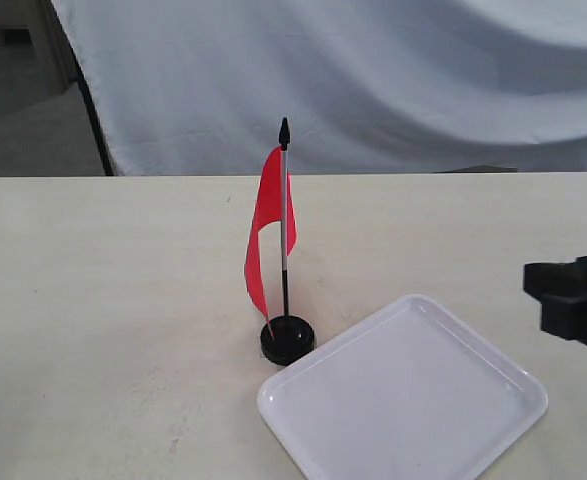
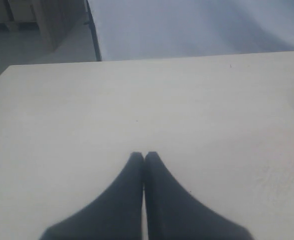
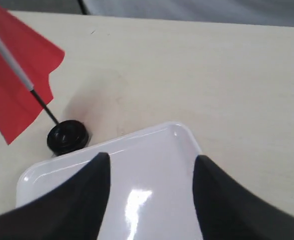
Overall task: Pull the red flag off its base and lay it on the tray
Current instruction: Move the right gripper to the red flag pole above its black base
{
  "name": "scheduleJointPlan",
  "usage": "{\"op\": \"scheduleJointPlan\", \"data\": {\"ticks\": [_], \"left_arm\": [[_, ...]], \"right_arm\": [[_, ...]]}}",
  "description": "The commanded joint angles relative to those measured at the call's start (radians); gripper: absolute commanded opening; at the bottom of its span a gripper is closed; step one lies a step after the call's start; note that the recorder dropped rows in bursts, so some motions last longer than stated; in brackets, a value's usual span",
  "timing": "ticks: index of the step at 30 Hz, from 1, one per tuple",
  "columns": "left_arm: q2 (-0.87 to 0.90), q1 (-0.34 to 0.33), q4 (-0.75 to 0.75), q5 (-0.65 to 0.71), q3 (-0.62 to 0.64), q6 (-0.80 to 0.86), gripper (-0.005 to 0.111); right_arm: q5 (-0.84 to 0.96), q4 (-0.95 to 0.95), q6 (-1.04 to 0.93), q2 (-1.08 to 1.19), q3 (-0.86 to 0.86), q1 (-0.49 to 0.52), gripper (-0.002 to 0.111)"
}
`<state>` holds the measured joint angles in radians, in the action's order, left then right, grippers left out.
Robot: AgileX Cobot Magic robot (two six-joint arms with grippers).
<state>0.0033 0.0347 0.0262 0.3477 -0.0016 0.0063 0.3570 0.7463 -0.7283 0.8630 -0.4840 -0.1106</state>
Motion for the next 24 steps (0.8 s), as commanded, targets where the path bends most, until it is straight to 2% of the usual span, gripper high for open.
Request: {"op": "scheduleJointPlan", "data": {"ticks": [1,5,10,14,18,24], "left_arm": [[-0.003,-0.002,0.003,-0.005,0.002,-0.006,0.000],[-0.003,-0.002,0.003,-0.005,0.002,-0.006,0.000],[-0.003,-0.002,0.003,-0.005,0.002,-0.006,0.000],[-0.003,-0.002,0.003,-0.005,0.002,-0.006,0.000],[-0.003,-0.002,0.003,-0.005,0.002,-0.006,0.000],[-0.003,-0.002,0.003,-0.005,0.002,-0.006,0.000]], "right_arm": [[-0.033,0.006,-0.070,0.119,-0.046,-0.118,0.054],[-0.087,0.006,-0.110,0.228,-0.087,-0.221,0.062],[-0.141,0.016,-0.127,0.351,-0.141,-0.315,0.063],[-0.143,0.016,-0.088,0.435,-0.187,-0.364,0.064],[-0.150,0.016,-0.084,0.509,-0.233,-0.407,0.075],[-0.158,0.014,-0.084,0.613,-0.329,-0.486,0.075]]}}
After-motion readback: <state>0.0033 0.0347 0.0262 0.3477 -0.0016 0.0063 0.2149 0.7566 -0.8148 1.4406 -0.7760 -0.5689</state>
